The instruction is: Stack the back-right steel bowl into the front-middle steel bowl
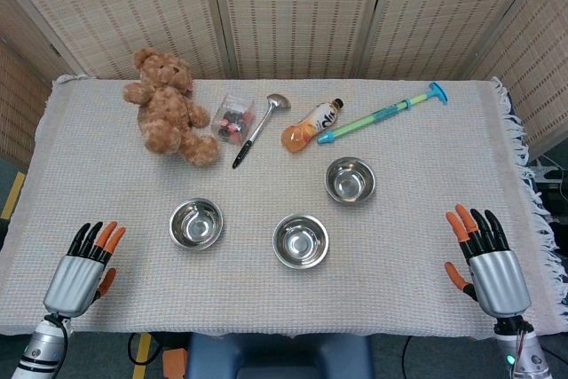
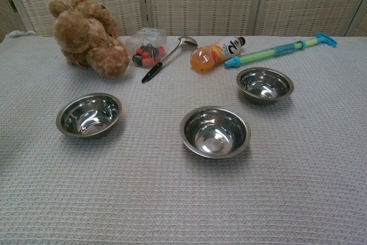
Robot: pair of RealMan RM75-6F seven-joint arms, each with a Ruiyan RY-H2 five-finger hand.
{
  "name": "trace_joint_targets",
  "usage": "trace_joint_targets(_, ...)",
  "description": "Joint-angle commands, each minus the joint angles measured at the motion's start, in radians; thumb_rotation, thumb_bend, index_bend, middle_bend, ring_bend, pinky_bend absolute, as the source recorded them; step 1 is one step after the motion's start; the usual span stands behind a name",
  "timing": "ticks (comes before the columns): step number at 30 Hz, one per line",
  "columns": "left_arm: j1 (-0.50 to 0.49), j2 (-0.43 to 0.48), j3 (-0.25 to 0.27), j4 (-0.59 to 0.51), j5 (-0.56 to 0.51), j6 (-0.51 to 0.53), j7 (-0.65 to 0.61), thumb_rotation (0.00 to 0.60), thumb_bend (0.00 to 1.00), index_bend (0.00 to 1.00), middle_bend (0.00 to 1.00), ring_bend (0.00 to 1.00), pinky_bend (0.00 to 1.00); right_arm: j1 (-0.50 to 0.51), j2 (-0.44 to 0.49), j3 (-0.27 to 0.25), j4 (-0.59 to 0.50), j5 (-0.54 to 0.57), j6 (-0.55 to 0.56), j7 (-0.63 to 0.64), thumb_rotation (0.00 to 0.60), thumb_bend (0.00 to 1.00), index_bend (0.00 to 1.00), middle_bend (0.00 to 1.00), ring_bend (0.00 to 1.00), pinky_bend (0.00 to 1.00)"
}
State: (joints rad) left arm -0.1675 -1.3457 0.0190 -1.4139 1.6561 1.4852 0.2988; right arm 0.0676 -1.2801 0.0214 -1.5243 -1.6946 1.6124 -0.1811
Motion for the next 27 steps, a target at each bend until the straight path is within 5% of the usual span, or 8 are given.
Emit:
trace_joint_targets(1,-0.004,-0.012,0.001,0.006,0.005,-0.002,-0.004,0.6,0.44,0.0,0.03,0.0,0.07,0.002,0.0,0.001,0.0,0.006,-0.008,0.002,0.6,0.19,0.0,0.0,0.0,0.0)
trace_joint_targets(17,-0.152,-0.296,-0.034,0.291,0.013,-0.177,0.009,0.6,0.42,0.02,0.0,0.0,0.08,0.011,0.003,0.02,0.007,0.055,-0.04,0.016,0.6,0.19,0.0,0.0,0.0,0.0)
trace_joint_targets(27,-0.213,-0.448,-0.047,0.535,0.021,-0.164,-0.07,0.6,0.42,0.34,0.01,0.0,0.07,0.007,0.006,0.033,0.008,0.082,-0.039,0.019,0.6,0.19,0.0,0.0,0.0,0.0)
